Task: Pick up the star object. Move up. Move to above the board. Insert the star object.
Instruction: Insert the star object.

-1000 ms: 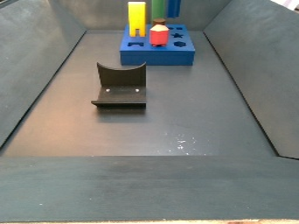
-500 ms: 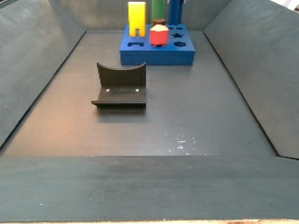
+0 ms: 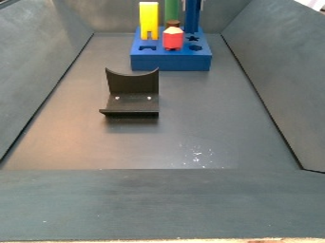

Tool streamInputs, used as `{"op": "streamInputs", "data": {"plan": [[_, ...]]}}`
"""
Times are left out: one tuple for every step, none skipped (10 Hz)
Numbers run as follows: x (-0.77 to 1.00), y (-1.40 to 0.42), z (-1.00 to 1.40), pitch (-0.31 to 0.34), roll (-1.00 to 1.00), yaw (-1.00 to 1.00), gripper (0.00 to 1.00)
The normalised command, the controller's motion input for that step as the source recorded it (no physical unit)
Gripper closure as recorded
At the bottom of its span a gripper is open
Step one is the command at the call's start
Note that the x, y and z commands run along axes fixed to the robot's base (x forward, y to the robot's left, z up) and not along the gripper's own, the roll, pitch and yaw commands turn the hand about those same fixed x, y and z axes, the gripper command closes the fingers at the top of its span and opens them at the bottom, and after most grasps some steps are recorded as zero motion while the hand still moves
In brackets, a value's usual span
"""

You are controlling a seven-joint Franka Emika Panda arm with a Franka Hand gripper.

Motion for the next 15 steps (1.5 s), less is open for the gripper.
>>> {"op": "streamInputs", "data": {"plan": [[-0.07, -0.23, -0.21, -0.01, 0.25, 0.13, 1.0], [0.0, -0.28, 0.0, 0.029, 0.44, 0.28, 1.0], [0.0, -0.18, 0.0, 0.034, 0.37, 0.22, 1.0], [0.0, -0.05, 0.0, 0.0, 0.1, 0.09, 1.0], [0.0, 0.0, 0.0, -0.027, 0.0, 0.05, 1.0], [0.0, 0.11, -0.1, -0.011, 0.06, 0.16, 1.0], [-0.01, 0.15, -0.11, -0.03, 0.05, 0.19, 1.0], [0.0, 0.11, -0.1, -0.044, 0.0, 0.12, 1.0], [-0.05, 0.09, -0.11, -0.034, 0.0, 0.08, 1.0], [-0.13, 0.0, -0.07, -0.056, 0.0, 0.0, 1.0], [-0.2, 0.0, -0.13, -0.099, 0.0, 0.04, 1.0], [-0.18, 0.0, -0.16, -0.103, 0.03, 0.05, 1.0], [-0.16, -0.01, -0.17, -0.106, 0.04, 0.07, 1.0], [-0.02, -0.01, -0.25, -0.1, 0.02, 0.12, 1.0], [0.05, -0.02, -0.35, -0.06, 0.02, 0.12, 1.0]]}}
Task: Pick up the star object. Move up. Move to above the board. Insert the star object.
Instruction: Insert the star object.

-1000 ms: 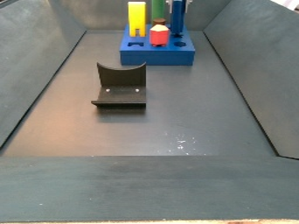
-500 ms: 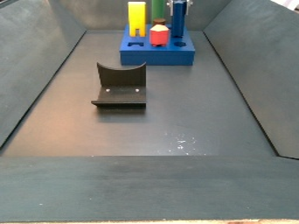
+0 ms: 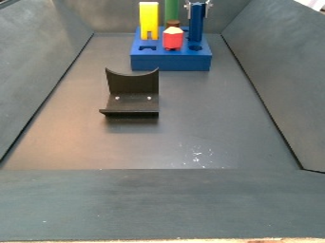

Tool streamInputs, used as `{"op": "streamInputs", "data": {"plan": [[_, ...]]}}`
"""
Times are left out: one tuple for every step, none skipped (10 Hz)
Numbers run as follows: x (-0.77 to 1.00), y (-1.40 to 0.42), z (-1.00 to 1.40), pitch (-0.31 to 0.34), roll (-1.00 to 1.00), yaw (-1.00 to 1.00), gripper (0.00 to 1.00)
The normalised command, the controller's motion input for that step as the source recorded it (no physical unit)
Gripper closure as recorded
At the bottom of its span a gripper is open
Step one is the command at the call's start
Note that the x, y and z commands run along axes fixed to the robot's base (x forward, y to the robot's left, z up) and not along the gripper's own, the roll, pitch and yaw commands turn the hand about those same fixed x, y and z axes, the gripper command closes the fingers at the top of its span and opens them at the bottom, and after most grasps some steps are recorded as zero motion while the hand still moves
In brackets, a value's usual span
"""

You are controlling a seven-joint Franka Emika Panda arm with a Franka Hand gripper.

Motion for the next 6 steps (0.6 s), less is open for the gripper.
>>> {"op": "streamInputs", "data": {"plan": [[0.15, -0.03, -0.4, -0.05, 0.08, 0.21, 1.0], [0.16, -0.05, -0.37, -0.019, 0.11, 0.26, 1.0], [0.23, -0.04, -0.37, 0.0, 0.08, 0.19, 1.0], [0.19, -0.03, -0.36, 0.0, 0.06, 0.09, 1.0], [0.11, -0.05, -0.45, 0.0, 0.06, 0.04, 1.0], [0.01, -0.16, -0.67, -0.041, 0.2, 0.11, 1.0]]}}
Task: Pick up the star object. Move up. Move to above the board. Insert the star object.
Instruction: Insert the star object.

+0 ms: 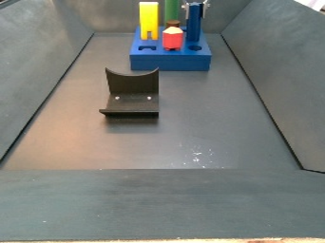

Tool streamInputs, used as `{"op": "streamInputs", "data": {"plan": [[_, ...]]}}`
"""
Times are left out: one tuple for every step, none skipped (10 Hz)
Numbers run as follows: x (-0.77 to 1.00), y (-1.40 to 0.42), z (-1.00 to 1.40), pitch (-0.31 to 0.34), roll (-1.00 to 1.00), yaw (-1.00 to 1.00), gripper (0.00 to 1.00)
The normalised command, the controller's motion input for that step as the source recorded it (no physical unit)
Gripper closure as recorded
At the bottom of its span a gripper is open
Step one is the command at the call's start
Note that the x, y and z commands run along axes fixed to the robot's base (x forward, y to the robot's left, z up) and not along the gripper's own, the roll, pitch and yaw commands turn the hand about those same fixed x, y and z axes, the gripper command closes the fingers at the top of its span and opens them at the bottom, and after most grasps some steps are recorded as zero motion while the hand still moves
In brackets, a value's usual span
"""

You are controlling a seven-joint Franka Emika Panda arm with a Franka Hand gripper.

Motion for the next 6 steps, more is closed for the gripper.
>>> {"op": "streamInputs", "data": {"plan": [[0.0, -0.15, -0.8, -0.126, 0.2, 0.3, 1.0], [0.0, -0.13, -0.76, -0.14, 0.2, 0.34, 1.0], [-0.02, -0.09, -0.7, -0.163, 0.21, 0.37, 1.0], [-0.03, 0.0, -0.56, -0.11, 0.14, 0.24, 1.0], [0.0, 0.0, -0.41, -0.011, 0.1, 0.1, 1.0], [0.19, 0.1, -0.35, 0.04, 0.06, 0.0, 1.0]]}}
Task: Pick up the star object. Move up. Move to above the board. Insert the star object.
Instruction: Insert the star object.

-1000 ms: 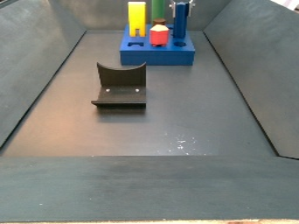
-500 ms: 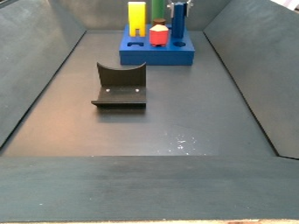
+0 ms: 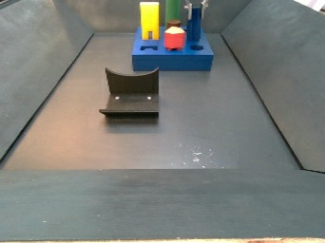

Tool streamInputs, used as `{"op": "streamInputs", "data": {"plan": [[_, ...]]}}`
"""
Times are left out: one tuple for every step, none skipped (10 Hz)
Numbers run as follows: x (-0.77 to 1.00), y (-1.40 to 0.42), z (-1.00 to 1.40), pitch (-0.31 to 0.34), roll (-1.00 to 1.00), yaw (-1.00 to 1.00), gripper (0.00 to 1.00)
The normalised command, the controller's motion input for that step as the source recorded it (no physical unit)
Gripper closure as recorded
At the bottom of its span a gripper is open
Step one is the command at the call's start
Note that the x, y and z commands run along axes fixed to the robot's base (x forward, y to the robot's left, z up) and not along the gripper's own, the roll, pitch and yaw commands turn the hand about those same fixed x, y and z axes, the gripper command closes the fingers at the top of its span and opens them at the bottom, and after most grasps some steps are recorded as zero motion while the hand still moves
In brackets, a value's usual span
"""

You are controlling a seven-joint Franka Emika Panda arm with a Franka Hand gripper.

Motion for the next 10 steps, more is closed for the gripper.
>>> {"op": "streamInputs", "data": {"plan": [[0.22, 0.15, -0.33, 0.067, 0.04, -0.01, 1.0], [0.17, 0.26, -0.23, 0.076, 0.0, -0.02, 1.0], [0.17, 0.36, -0.22, 0.107, 0.0, -0.04, 1.0], [0.14, 0.23, -0.27, 0.051, 0.0, -0.05, 1.0], [0.03, 0.18, -0.62, 0.0, 0.02, -0.05, 1.0], [-0.08, 0.05, -0.94, -0.13, 0.05, 0.0, 1.0], [-0.14, 0.02, -1.0, -0.136, 0.04, 0.0, 1.0], [-0.12, 0.0, -0.96, -0.151, 0.02, 0.0, 1.0], [-0.02, 0.08, -0.31, -0.176, -0.18, -0.01, 1.0], [0.0, 0.0, 0.0, 0.0, 0.0, 0.0, 1.0]]}}
